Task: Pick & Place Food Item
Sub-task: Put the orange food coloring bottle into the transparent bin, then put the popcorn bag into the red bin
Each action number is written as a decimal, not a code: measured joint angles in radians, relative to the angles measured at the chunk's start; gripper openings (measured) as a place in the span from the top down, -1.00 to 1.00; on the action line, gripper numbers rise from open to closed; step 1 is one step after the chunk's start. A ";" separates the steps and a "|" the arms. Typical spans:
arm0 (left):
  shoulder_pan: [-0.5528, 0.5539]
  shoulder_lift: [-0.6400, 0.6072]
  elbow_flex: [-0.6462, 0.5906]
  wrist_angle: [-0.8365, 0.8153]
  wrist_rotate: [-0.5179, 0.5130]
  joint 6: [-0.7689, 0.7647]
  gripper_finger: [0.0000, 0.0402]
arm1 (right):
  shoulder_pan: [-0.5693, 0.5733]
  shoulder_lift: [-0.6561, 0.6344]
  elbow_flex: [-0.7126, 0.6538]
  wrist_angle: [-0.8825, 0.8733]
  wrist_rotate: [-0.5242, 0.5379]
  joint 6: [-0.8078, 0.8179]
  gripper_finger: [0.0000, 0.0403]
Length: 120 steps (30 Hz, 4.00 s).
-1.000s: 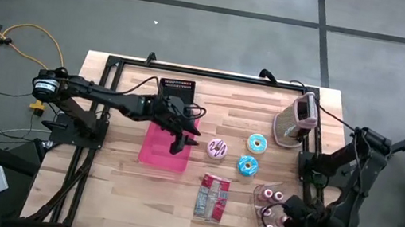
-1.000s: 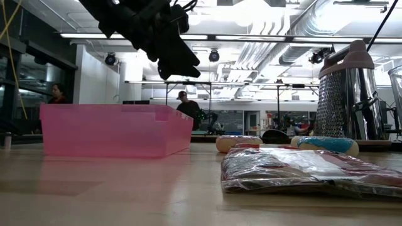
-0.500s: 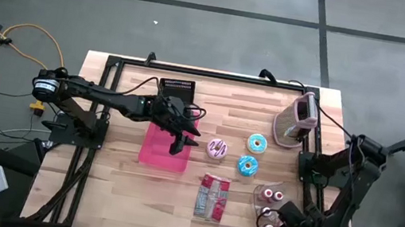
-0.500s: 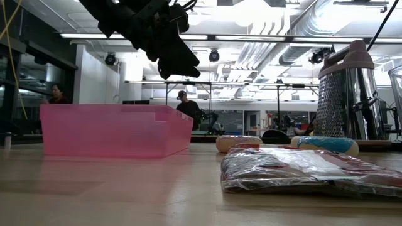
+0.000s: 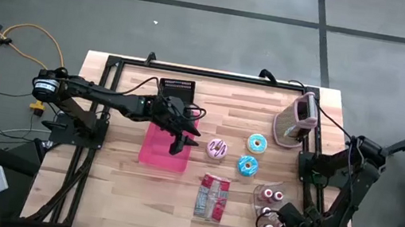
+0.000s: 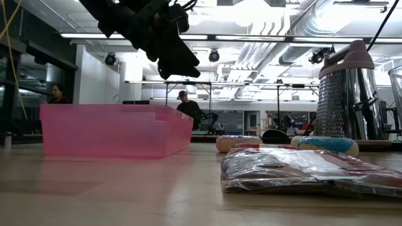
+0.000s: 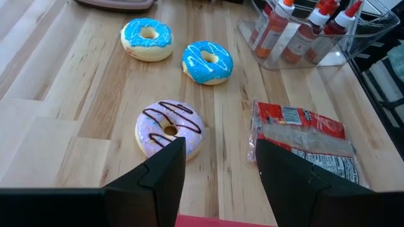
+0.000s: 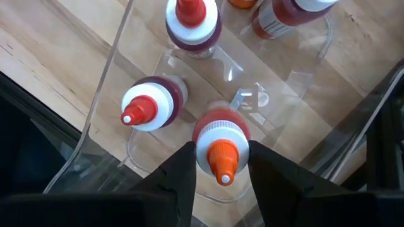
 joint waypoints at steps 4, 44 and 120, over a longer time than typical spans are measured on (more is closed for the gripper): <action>0.000 0.000 0.000 -0.004 0.000 0.000 0.07 | 0.000 0.000 0.000 0.001 -0.001 0.000 0.37; 0.033 0.000 0.000 -0.021 0.002 0.000 0.07 | -0.173 -0.300 0.000 -0.148 0.198 -0.424 0.38; -0.632 0.249 0.019 0.411 -0.463 -0.201 0.16 | -1.002 -0.116 -0.151 0.585 -0.322 -1.538 0.38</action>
